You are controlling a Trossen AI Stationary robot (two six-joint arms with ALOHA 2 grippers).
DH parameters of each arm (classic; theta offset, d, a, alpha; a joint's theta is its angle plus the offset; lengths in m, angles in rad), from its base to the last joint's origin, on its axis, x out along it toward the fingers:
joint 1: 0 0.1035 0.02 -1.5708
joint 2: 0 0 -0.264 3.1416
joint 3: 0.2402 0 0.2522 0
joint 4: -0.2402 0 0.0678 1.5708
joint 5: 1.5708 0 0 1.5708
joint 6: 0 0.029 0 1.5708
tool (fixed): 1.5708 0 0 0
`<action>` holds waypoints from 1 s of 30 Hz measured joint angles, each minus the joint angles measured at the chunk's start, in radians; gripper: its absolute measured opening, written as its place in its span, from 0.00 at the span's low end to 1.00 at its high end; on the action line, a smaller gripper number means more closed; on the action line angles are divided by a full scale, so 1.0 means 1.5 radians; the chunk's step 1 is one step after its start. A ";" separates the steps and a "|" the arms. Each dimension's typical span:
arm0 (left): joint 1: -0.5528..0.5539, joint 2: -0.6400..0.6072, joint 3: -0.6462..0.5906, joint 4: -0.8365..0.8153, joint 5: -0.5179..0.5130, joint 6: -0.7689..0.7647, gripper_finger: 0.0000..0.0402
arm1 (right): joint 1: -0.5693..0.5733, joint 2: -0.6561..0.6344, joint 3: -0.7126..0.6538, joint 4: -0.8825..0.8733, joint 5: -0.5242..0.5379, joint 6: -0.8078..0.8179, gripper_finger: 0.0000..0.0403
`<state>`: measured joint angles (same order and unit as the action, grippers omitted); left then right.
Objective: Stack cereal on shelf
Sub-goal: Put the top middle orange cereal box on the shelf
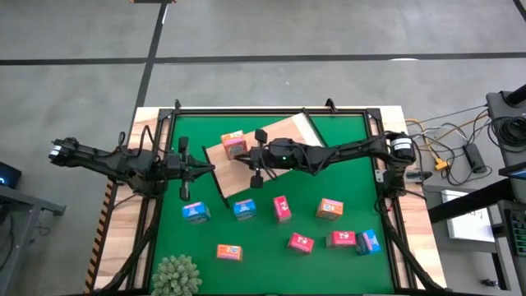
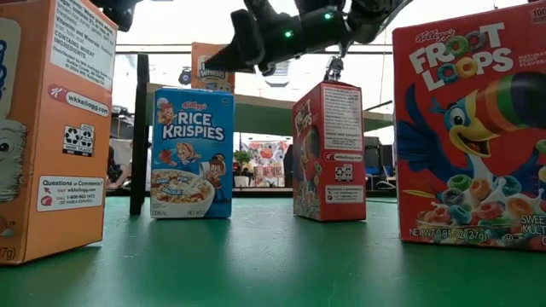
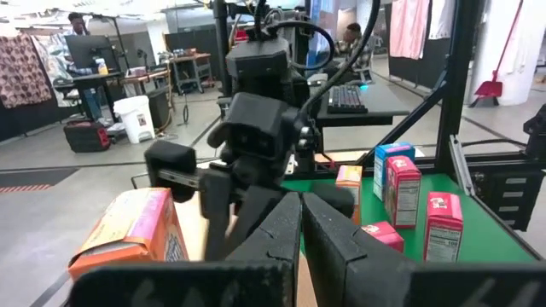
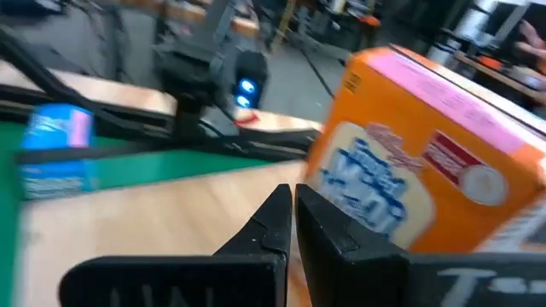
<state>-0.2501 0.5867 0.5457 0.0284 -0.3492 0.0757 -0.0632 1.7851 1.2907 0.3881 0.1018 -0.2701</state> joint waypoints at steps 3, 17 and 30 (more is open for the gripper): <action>0.000 0.001 0.000 0.000 0.000 0.000 0.00 | -0.004 0.007 0.019 -0.038 0.020 -0.004 0.02; 0.000 0.006 0.000 0.001 0.001 0.000 0.00 | -0.024 0.008 0.032 -0.056 0.021 0.006 0.02; 0.000 0.006 0.000 0.000 0.001 0.000 0.00 | -0.024 0.003 0.031 -0.123 0.020 -0.019 0.02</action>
<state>-0.2501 0.5961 0.5457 0.0280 -0.3485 0.0752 -0.0990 1.7896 1.3365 0.2032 0.1322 -0.2993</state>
